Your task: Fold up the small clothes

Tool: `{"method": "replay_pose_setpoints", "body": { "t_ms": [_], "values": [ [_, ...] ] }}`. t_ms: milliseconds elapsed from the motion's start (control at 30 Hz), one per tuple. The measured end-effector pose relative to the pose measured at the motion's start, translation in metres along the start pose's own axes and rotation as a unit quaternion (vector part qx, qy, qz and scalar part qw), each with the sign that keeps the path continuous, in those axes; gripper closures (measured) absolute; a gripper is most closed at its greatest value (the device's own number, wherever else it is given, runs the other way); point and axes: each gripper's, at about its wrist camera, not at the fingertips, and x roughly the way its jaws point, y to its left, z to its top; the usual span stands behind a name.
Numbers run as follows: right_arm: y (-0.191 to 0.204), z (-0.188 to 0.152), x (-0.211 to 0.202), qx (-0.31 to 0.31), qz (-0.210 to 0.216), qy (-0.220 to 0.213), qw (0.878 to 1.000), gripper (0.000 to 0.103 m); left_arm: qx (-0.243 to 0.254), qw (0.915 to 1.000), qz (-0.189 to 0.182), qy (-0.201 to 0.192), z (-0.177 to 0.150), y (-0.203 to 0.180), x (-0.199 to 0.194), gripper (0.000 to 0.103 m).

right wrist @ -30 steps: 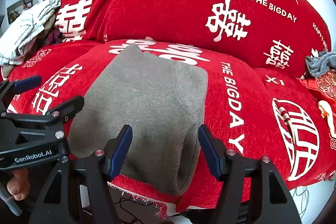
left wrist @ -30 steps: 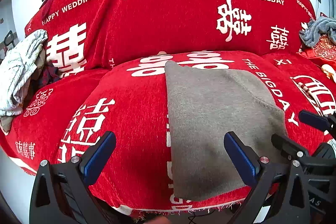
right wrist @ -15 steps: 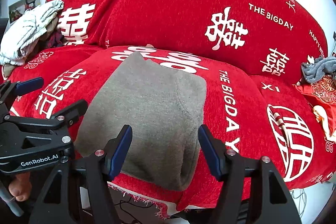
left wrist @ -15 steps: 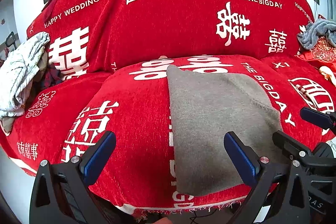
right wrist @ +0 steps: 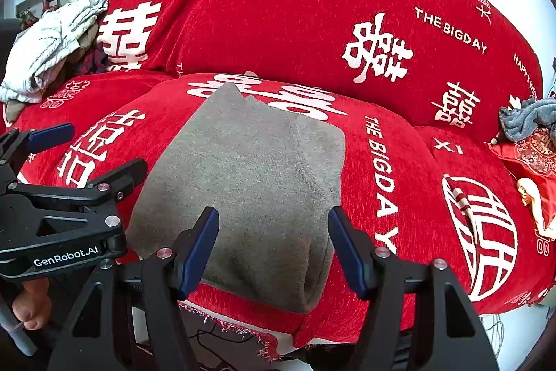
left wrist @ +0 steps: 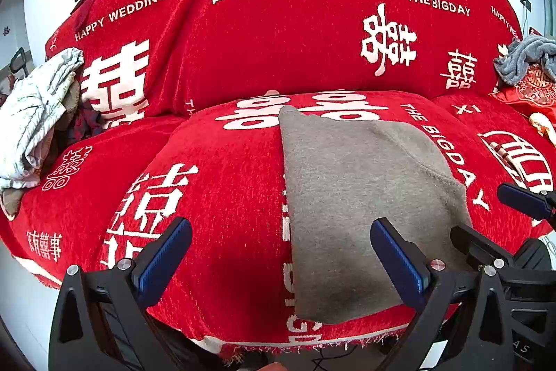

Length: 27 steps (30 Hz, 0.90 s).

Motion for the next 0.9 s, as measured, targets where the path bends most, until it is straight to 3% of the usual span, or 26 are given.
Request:
{"method": "replay_pose_setpoints", "body": {
  "t_ms": [900],
  "values": [
    [0.0011,-0.0047,0.0047,0.001,0.007,0.006,1.000,0.034,0.010,0.9998,0.001,0.014,-0.0057,0.0009,0.0062,0.000]
  ]
}}
